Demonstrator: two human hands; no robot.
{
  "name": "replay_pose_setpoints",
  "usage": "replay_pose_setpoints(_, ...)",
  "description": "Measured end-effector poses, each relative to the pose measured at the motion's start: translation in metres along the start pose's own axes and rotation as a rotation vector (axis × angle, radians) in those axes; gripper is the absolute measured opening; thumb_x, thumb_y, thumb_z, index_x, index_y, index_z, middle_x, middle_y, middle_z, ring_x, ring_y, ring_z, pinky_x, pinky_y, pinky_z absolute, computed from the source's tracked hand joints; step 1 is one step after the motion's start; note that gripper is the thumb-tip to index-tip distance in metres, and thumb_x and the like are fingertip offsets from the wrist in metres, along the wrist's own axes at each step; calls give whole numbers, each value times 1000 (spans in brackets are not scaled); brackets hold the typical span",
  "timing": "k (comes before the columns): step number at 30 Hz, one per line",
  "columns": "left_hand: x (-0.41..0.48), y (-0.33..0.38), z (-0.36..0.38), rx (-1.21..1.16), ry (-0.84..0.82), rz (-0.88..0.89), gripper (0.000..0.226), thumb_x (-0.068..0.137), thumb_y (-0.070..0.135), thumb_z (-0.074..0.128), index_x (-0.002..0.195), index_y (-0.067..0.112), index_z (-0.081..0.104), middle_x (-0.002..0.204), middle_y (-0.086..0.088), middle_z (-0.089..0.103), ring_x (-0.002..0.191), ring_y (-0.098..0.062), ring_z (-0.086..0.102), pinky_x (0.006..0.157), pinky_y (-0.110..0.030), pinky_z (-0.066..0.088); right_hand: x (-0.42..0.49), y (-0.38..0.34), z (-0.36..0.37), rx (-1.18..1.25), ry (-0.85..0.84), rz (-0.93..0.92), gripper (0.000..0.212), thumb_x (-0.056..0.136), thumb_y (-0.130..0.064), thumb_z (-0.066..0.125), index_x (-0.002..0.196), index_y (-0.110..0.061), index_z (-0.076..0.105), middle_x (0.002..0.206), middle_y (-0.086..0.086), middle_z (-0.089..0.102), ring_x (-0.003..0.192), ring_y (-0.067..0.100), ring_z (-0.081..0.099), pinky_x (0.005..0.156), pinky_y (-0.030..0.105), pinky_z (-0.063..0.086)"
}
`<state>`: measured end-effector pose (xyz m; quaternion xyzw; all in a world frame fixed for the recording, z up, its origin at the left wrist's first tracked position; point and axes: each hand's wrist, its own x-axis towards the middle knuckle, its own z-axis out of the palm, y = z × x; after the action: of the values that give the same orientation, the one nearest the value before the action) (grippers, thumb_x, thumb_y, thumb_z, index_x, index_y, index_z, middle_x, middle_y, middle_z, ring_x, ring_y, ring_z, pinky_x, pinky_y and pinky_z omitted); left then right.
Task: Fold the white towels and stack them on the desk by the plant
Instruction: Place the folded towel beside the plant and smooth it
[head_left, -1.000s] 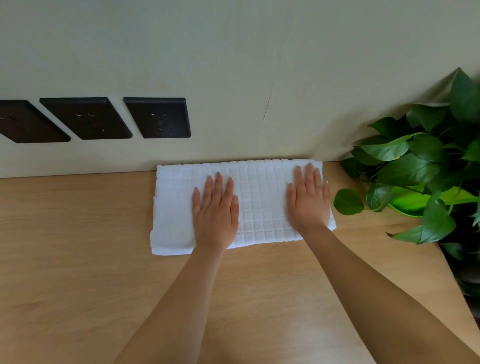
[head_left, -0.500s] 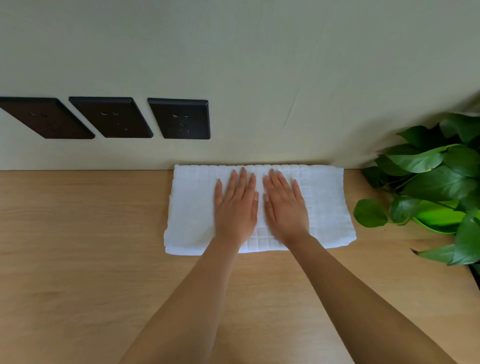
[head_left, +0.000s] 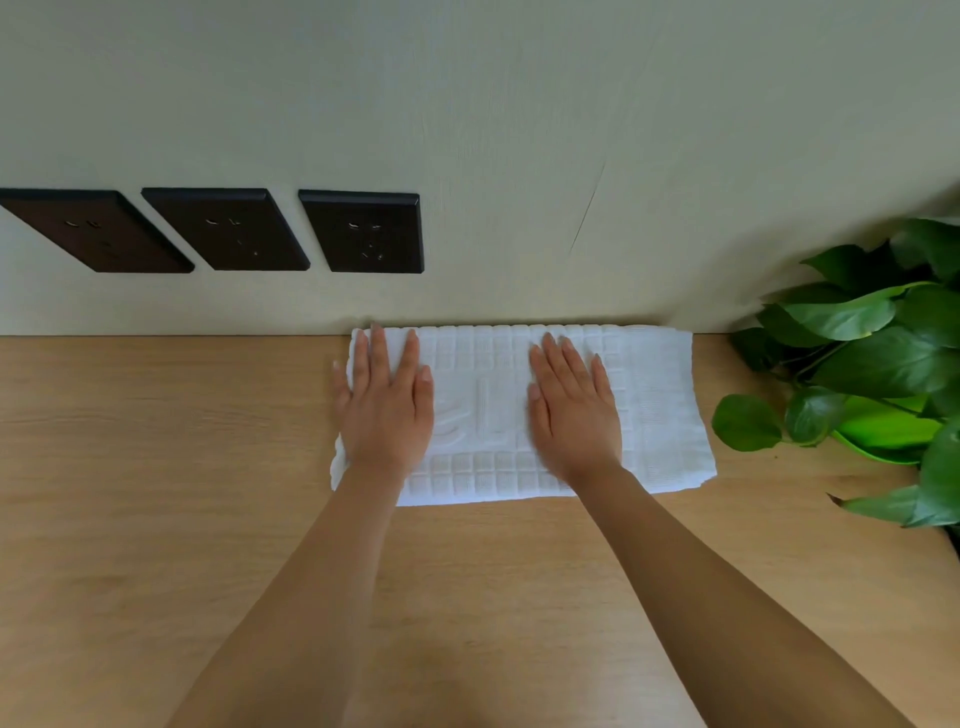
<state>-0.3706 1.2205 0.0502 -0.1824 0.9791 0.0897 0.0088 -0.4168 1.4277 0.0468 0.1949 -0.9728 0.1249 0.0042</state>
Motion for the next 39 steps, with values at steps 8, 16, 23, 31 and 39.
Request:
replay_pose_setpoints(8, 3, -1, 1, -16, -5, 8, 56, 99, 45, 3, 152, 30, 7, 161, -5, -6, 147, -18, -14, 120, -42, -5, 0, -1, 0, 1, -52, 9, 59, 99, -44, 7, 153, -20, 15, 160, -5, 7, 147, 9, -6, 119, 36, -9)
replay_pose_setpoints(16, 1, 4, -6, 8, -55, 5, 56, 99, 44, 1, 153, 30, 1, 160, -6, -12, 146, -19, -17, 118, -45, -9, 0, -2, -7, -41, -143, -1, 64, 96, -47, -3, 153, -21, 3, 160, -4, -4, 145, 9, -15, 118, 36, -14)
replay_pose_setpoints(23, -15, 11, -31, 36, -67, -16, 57, 99, 47, 3, 152, 28, -3, 160, -8, -11, 145, -20, -20, 114, -48, -17, -8, 0, -52, 40, -233, -46, 57, 103, -46, 20, 153, -20, 13, 161, -3, 1, 148, 10, -4, 121, 31, 0)
replay_pose_setpoints(31, -56, -41, -84, -1, 73, 123, 52, 99, 38, 16, 133, 28, 54, 132, 0, 57, 122, -23, 49, 106, -41, 26, -22, -50, -102, -23, -200, -162, 42, 103, -33, 31, 142, -25, 45, 141, -5, 51, 125, 15, 51, 99, 31, 40)
replay_pose_setpoints(39, -134, -151, -147, 67, 127, -161, 24, 91, 32, 39, 104, 23, 57, 99, -1, 62, 93, -26, 57, 77, -35, 36, -7, -212, -102, -126, -430, -434, 32, 96, -31, 36, 100, -18, 65, 99, -1, 66, 94, 23, 61, 73, 30, 45)
